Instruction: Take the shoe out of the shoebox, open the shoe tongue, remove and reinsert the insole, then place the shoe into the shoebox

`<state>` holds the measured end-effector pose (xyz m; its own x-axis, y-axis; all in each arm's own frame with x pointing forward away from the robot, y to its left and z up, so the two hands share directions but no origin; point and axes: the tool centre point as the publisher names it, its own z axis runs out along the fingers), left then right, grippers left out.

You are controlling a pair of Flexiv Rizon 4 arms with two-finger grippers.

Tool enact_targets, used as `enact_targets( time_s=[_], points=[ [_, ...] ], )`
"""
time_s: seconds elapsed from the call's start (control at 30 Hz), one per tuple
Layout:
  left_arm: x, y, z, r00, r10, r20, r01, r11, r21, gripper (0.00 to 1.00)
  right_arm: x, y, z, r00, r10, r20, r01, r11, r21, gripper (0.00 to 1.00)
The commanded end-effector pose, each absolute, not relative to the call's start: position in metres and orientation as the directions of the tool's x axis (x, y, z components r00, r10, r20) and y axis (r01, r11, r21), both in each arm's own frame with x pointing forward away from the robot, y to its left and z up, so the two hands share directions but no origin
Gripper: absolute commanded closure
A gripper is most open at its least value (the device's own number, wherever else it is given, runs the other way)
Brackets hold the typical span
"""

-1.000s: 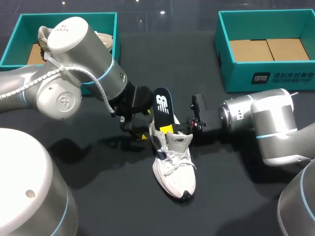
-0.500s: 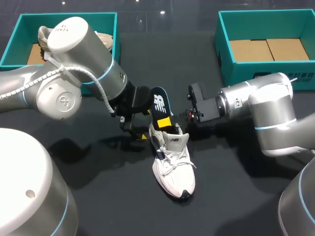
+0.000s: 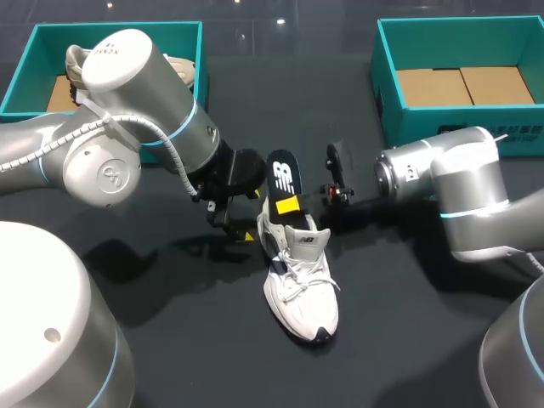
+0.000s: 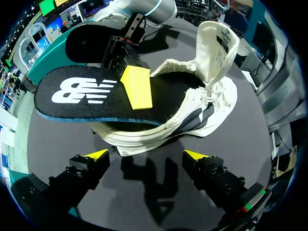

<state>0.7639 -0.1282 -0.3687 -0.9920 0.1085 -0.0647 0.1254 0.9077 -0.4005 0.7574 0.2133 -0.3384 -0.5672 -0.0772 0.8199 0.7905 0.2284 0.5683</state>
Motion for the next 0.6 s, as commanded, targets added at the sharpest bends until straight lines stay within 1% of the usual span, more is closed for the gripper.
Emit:
enact_targets(
  time_s=[0.03, 0.2, 0.37, 0.4, 0.47, 0.5, 0.53, 0.57, 0.6],
  points=[
    [0.764, -0.128, -0.369, -0.992, 0.109, -0.066, 0.126, 0.908, -0.399, 0.0, 0.748, 0.213, -0.359, -0.546, -0.101, 0.832, 0.805, 0.213, 0.554, 1.0],
    [0.764, -0.128, -0.369, -0.992, 0.109, -0.066, 0.126, 0.908, -0.399, 0.0, 0.731, 0.212, -0.36, -0.541, -0.082, 0.837, 0.812, 0.208, 0.545, 1.0],
    [0.764, -0.128, -0.369, -0.992, 0.109, -0.066, 0.126, 0.908, -0.399, 0.0, 0.728, 0.213, -0.353, -0.56, -0.067, 0.826, 0.8, 0.218, 0.559, 0.99],
    [0.764, -0.128, -0.369, -0.992, 0.109, -0.066, 0.126, 0.908, -0.399, 0.0, 0.729, 0.214, -0.35, -0.566, -0.065, 0.822, 0.794, 0.223, 0.565, 0.87],
    [0.764, -0.128, -0.369, -0.992, 0.109, -0.066, 0.126, 0.908, -0.399, 0.0, 0.731, 0.215, -0.343, -0.583, -0.062, 0.81, 0.782, 0.23, 0.58, 0.74],
    [0.764, -0.128, -0.369, -0.992, 0.109, -0.066, 0.126, 0.908, -0.399, 0.0, 0.732, 0.215, -0.339, -0.591, -0.06, 0.804, 0.774, 0.237, 0.587, 0.66],
    [0.764, -0.128, -0.369, -0.992, 0.109, -0.066, 0.126, 0.908, -0.399, 0.0, 0.733, 0.216, -0.336, -0.601, -0.056, 0.798, 0.767, 0.243, 0.594, 0.55],
    [0.764, -0.128, -0.369, -0.992, 0.109, -0.066, 0.126, 0.908, -0.399, 0.0, 0.734, 0.216, -0.332, -0.609, -0.054, 0.792, 0.76, 0.248, 0.601, 0.51],
    [0.764, -0.128, -0.369, -0.992, 0.109, -0.066, 0.126, 0.908, -0.399, 0.0, 0.735, 0.216, -0.329, -0.616, -0.053, 0.786, 0.753, 0.255, 0.607, 0.51]
  ],
)
